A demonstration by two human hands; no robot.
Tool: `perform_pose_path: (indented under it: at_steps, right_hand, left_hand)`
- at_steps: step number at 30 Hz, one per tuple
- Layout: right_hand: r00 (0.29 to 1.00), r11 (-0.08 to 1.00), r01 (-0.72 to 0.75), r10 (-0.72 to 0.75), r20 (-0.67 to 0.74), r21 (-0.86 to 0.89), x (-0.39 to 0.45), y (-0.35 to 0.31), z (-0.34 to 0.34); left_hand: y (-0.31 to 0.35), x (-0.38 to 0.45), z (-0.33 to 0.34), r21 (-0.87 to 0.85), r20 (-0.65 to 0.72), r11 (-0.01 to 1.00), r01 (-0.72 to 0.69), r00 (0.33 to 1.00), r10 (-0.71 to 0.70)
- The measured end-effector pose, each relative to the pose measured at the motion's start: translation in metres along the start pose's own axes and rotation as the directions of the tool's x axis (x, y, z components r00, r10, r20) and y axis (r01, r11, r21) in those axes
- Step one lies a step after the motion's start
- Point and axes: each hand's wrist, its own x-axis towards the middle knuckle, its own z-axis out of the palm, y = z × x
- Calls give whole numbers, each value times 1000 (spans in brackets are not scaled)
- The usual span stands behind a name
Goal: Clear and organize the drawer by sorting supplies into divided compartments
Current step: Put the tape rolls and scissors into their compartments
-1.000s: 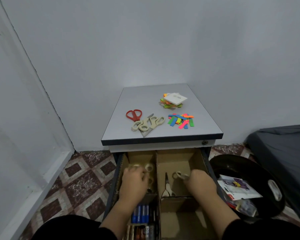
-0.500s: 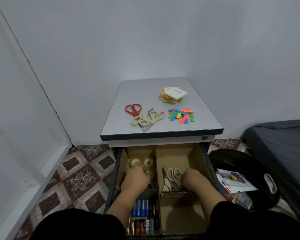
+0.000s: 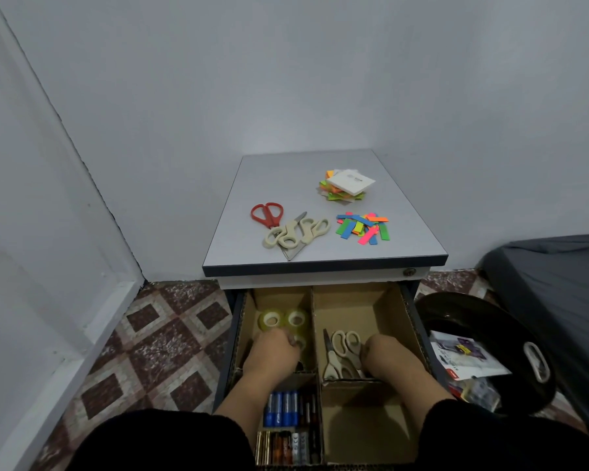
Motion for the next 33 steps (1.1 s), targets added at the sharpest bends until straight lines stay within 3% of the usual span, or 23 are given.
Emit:
perform_pose_path:
  at_steps: [26,33]
  right_hand:
    - [999,999,12,-11,32,-30,-1,-3,-2]
    - [997,997,70,-70,-33,-18,-10,-2,-5]
  left_hand:
    - [5,-3,-4,40,24,999,-2,1000,1]
    - [6,-7,-5,16,-7,1000,-27,1000,27]
